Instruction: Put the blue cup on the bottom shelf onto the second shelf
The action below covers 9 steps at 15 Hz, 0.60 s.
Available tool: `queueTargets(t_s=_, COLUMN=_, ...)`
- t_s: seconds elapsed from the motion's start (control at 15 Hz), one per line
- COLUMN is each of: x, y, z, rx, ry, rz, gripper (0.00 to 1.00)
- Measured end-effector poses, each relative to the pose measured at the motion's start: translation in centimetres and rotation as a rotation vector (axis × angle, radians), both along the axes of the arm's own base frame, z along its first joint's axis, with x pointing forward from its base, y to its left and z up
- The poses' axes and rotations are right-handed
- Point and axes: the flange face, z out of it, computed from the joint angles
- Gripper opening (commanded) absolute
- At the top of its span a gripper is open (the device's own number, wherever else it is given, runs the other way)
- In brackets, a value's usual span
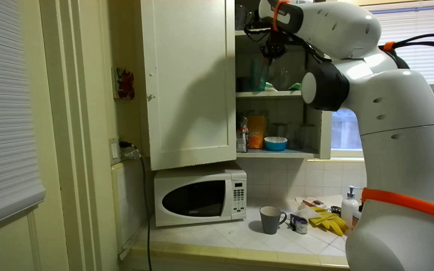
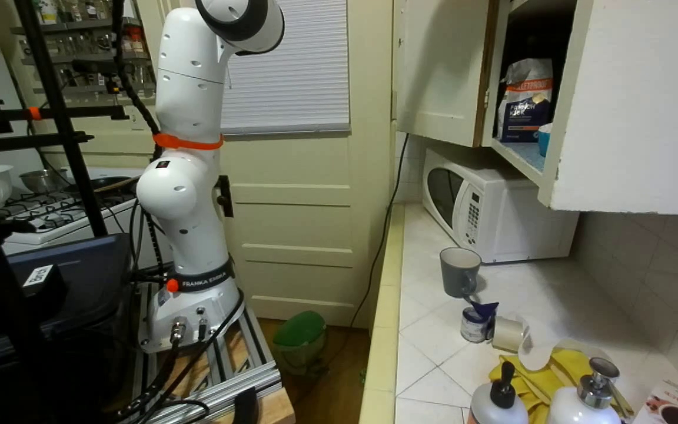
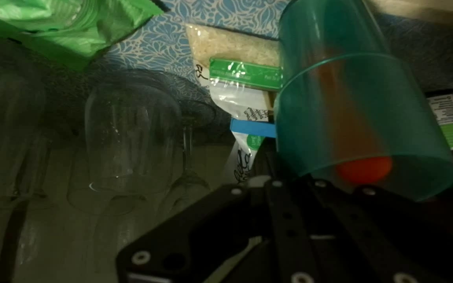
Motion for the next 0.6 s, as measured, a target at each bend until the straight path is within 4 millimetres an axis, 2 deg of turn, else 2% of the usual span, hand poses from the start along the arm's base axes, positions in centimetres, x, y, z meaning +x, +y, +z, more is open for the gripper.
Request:
queueTargets(t_s=0.4, x=-2.5, y=0.8, z=2.4, rx=0.005, ry=-0.052, rz=-0.017, gripper=0.02)
queueTargets(t_s=0.6, x=-2.7, y=0.7, z=2.5, rx=0.021, ry=-0.062, rz=-0.035, gripper=0.02)
